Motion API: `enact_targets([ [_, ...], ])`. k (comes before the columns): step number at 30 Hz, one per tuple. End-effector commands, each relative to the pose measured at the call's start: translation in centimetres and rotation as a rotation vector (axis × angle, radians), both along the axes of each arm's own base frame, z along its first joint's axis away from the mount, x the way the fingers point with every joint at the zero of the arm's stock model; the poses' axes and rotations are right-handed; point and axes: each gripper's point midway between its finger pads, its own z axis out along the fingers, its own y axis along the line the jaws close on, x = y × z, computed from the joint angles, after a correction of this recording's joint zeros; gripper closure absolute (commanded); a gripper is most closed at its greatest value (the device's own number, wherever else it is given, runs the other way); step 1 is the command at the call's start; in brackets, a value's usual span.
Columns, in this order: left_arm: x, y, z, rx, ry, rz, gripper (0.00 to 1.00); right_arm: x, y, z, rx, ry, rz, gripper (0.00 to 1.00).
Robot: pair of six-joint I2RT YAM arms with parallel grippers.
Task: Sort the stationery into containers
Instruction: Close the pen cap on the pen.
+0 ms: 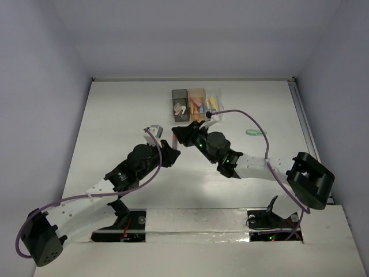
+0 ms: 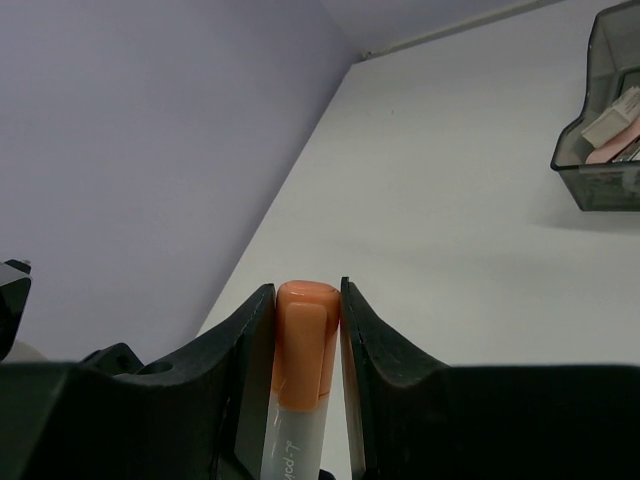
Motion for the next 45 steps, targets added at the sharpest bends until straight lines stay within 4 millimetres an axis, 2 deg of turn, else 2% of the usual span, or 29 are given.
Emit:
enact_targets([
  [1, 2.7, 0.2, 16.2, -0.305, -0.384, 0.093, 1.00, -10.3, 3.4, -10.7, -0.251, 0.216, 0.364, 1.00],
  [4, 3.1, 0.5, 16.9, -0.301, -0.399, 0.110, 1.00, -10.9, 3.5, -11.6, -0.257, 0.240, 0.373, 1.00],
  [9, 3.5, 1.0, 18.2, -0.296, -0.431, 0.133, 1.00, -13.1, 4.2, -13.2, -0.270, 0.276, 0.414, 1.00],
  [14, 3.6, 2.0, 20.0, -0.311, -0.469, 0.157, 1.00, -13.4, 3.6, -13.8, -0.263, 0.300, 0.394, 1.00],
  [18, 3.2, 1.6, 19.5, -0.326, -0.451, 0.130, 1.00, -12.8, 3.2, -12.9, -0.255, 0.291, 0.354, 1.00],
  [21, 2.7, 0.8, 18.2, -0.339, -0.416, 0.083, 1.00, -11.3, 3.2, -11.9, -0.243, 0.283, 0.321, 1.00],
  [22, 2.4, 0.5, 17.2, -0.332, -0.397, 0.061, 1.00, -11.3, 3.4, -11.7, -0.236, 0.280, 0.324, 1.00],
  [23, 2.2, 0.4, 17.0, -0.344, -0.388, 0.051, 1.00, -10.1, 3.3, -11.0, -0.219, 0.276, 0.303, 1.00],
  [25, 1.6, -0.1, 15.5, -0.338, -0.364, 0.010, 1.00, -9.1, 3.1, -10.3, -0.205, 0.268, 0.282, 1.00],
  [27, 1.1, -0.2, 14.9, -0.344, -0.347, -0.013, 0.98, -7.6, 2.8, -9.6, -0.186, 0.263, 0.251, 1.00],
  [28, 0.7, -0.5, 14.1, -0.337, -0.334, -0.036, 0.86, -7.0, 2.7, -9.2, -0.179, 0.260, 0.240, 1.00],
  [31, -0.3, -0.6, 13.5, -0.346, -0.318, -0.078, 0.65, -4.5, 2.0, -8.0, -0.151, 0.247, 0.188, 1.00],
  [32, -0.6, -0.5, 13.0, -0.345, -0.308, -0.083, 0.55, -3.8, 1.8, -7.7, -0.151, 0.238, 0.173, 1.00],
  [34, -1.1, -0.5, 12.6, -0.351, -0.294, -0.098, 0.44, -1.4, 0.6, -6.9, -0.136, 0.231, 0.126, 1.00],
  [36, -1.6, 0.0, 12.6, -0.350, -0.291, -0.097, 0.38, 0.5, -0.4, -6.2, -0.127, 0.213, 0.088, 1.00],
  [37, -1.7, 0.3, 12.6, -0.350, -0.292, -0.087, 0.34, 2.4, -1.8, -6.0, -0.121, 0.213, 0.045, 1.00],
  [40, -2.0, 1.4, 12.2, -0.330, -0.298, -0.057, 0.29, 4.8, -3.4, -4.5, -0.093, 0.192, 0.008, 1.00],
  [41, -2.3, 1.9, 12.2, -0.323, -0.306, -0.050, 0.25, 6.4, -4.4, -3.9, -0.102, 0.178, -0.022, 1.00],
  [43, -2.4, 2.4, 12.0, -0.315, -0.311, -0.033, 0.21, 7.8, -5.4, -3.5, -0.121, 0.164, -0.057, 1.00],
  [45, -2.7, 2.8, 11.3, -0.292, -0.308, -0.034, 0.18, 10.1, -7.2, -3.0, -0.161, 0.144, -0.108, 1.00],
])
